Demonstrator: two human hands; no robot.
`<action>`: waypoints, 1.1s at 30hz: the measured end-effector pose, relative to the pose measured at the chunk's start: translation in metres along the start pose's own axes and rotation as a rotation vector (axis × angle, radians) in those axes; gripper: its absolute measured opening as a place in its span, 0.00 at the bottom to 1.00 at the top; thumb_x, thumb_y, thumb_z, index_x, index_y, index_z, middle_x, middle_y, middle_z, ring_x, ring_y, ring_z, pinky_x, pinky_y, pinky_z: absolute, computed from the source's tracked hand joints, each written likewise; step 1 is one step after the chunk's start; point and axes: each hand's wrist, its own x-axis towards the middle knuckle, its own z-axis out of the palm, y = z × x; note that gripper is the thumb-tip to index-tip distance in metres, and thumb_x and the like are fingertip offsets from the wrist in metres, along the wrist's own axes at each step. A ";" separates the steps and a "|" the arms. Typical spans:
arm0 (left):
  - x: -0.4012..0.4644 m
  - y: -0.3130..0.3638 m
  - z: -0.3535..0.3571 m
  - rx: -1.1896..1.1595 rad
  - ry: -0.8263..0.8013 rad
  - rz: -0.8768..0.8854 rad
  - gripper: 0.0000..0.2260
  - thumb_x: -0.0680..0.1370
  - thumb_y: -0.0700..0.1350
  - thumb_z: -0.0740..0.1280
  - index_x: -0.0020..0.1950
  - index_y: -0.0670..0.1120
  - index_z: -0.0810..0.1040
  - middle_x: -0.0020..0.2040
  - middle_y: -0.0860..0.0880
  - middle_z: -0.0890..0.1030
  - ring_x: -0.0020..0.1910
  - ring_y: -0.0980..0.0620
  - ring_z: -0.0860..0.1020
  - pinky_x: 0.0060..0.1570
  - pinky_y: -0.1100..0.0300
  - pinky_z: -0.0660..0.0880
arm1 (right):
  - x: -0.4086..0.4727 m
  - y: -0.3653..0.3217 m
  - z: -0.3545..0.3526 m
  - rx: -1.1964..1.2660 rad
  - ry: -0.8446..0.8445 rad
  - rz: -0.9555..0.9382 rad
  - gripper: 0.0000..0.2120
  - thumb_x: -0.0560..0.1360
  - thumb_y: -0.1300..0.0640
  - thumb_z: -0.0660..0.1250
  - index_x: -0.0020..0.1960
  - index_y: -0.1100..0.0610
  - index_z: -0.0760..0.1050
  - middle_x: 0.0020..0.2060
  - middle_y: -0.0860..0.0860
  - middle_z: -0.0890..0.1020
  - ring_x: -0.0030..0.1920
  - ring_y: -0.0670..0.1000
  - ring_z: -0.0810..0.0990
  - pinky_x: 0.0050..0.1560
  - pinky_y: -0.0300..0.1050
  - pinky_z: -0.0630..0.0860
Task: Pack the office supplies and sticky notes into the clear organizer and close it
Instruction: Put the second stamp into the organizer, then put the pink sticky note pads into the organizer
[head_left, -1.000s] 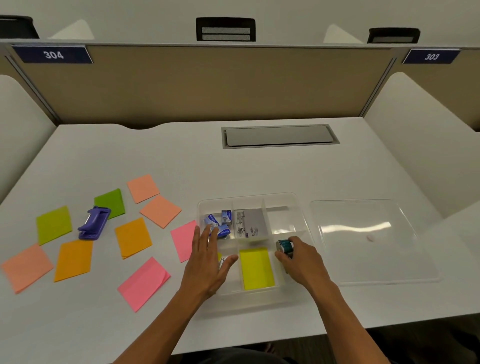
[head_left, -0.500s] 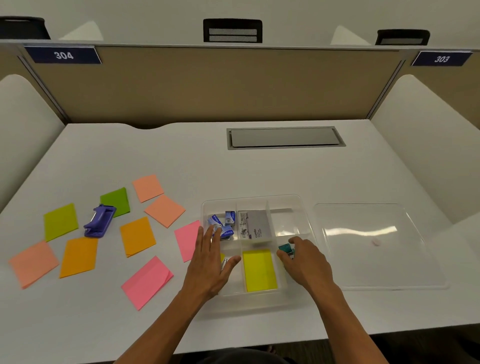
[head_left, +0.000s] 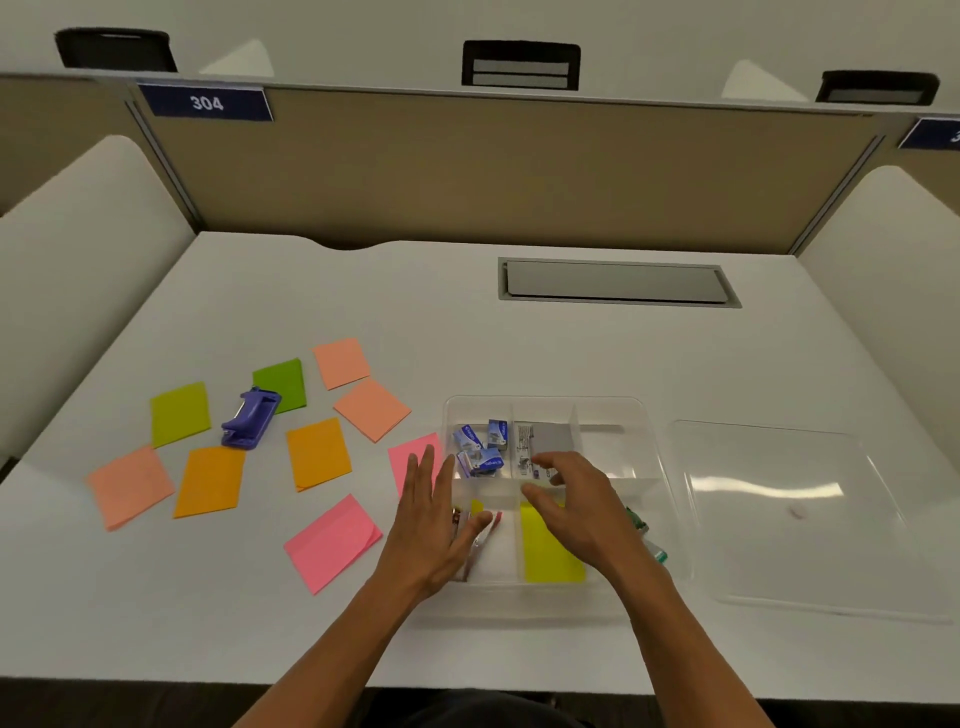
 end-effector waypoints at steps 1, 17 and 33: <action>-0.002 -0.004 -0.002 0.003 0.011 -0.012 0.41 0.72 0.75 0.47 0.77 0.55 0.38 0.76 0.56 0.31 0.73 0.57 0.29 0.73 0.54 0.41 | 0.002 -0.004 0.003 0.005 -0.013 -0.023 0.19 0.77 0.43 0.65 0.67 0.44 0.71 0.62 0.44 0.75 0.54 0.41 0.74 0.53 0.38 0.72; -0.025 -0.077 -0.031 0.037 0.090 -0.273 0.42 0.71 0.75 0.49 0.78 0.56 0.41 0.77 0.53 0.32 0.74 0.53 0.29 0.72 0.50 0.42 | 0.027 -0.078 0.064 -0.049 -0.261 -0.232 0.20 0.77 0.41 0.63 0.68 0.42 0.68 0.65 0.42 0.73 0.57 0.42 0.75 0.56 0.40 0.72; -0.035 -0.132 -0.054 0.171 -0.055 -0.371 0.48 0.68 0.73 0.61 0.78 0.50 0.45 0.78 0.49 0.52 0.77 0.46 0.52 0.74 0.51 0.53 | 0.067 -0.110 0.131 -0.695 -0.291 -0.378 0.28 0.77 0.46 0.65 0.73 0.54 0.63 0.73 0.56 0.67 0.75 0.60 0.59 0.73 0.59 0.57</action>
